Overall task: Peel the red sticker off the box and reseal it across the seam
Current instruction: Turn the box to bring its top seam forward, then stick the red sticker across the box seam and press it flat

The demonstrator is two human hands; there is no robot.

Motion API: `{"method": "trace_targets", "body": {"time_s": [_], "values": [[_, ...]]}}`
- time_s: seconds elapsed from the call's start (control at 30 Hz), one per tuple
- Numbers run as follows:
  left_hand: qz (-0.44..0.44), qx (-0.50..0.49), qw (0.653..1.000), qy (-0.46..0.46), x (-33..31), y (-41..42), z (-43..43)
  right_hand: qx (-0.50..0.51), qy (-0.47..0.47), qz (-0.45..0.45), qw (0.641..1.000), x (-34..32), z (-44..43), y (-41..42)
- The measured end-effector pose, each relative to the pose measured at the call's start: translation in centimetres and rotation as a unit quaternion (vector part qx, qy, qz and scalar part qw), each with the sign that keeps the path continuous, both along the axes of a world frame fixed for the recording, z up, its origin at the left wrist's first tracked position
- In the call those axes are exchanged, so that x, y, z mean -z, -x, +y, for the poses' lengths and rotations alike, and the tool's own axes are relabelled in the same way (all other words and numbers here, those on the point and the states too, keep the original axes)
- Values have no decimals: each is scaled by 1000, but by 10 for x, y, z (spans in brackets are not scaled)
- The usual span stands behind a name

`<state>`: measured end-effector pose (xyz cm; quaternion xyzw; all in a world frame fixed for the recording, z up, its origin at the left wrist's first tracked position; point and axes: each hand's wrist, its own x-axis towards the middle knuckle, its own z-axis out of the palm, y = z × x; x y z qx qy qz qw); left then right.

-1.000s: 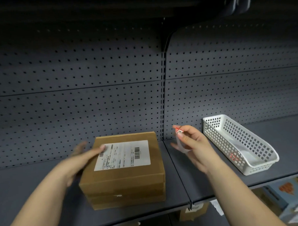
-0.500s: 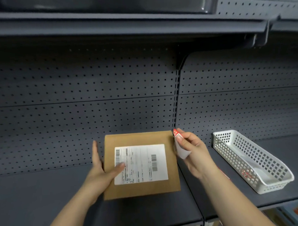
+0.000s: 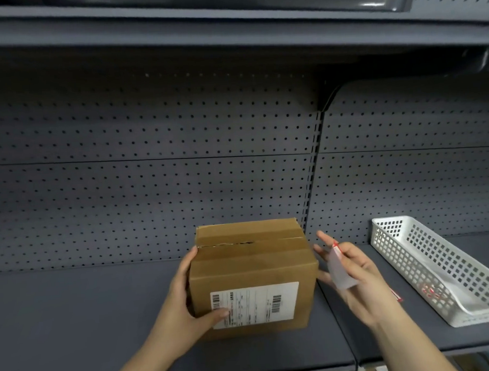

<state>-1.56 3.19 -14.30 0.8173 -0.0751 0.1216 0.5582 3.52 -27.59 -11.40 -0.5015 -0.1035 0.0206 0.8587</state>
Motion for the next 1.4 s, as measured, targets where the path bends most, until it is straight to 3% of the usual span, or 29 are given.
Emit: {"method": "trace_targets", "body": {"time_s": [0.1,0.17,0.27,0.37,0.47,0.53,0.73,0.9,1.1,1.23,1.4], "values": [[-13,10,1000,23,-9,-3,9,36,60,-29,997,-23,-3,-5],[-83,-23,994,60,-29,-5,11,65,150,-79,983,-48,0,-9],[-188,-53,977,85,-81,-10,0,-17,231,-139,963,-87,21,-16],[-135,16,990,41,-129,-23,-20,-106,304,-199,926,-115,59,-17],[-30,90,991,-90,-152,-37,-41,-100,416,-274,861,-124,86,-21],[-31,83,987,-131,-154,-45,-48,-81,464,-271,840,-125,91,-22],[-1,78,997,-17,-142,-62,-49,-86,443,-236,860,-118,82,-25],[-9,12,998,63,-132,-70,-47,34,456,-159,875,-104,84,-26],[-10,-46,994,95,-124,-68,-46,12,319,-37,947,-85,91,-26],[-27,-77,997,4,-116,-73,-46,66,331,-53,940,-88,97,-28],[-71,-147,967,-196,-104,-81,-49,140,451,-57,880,-90,104,-36]]}}
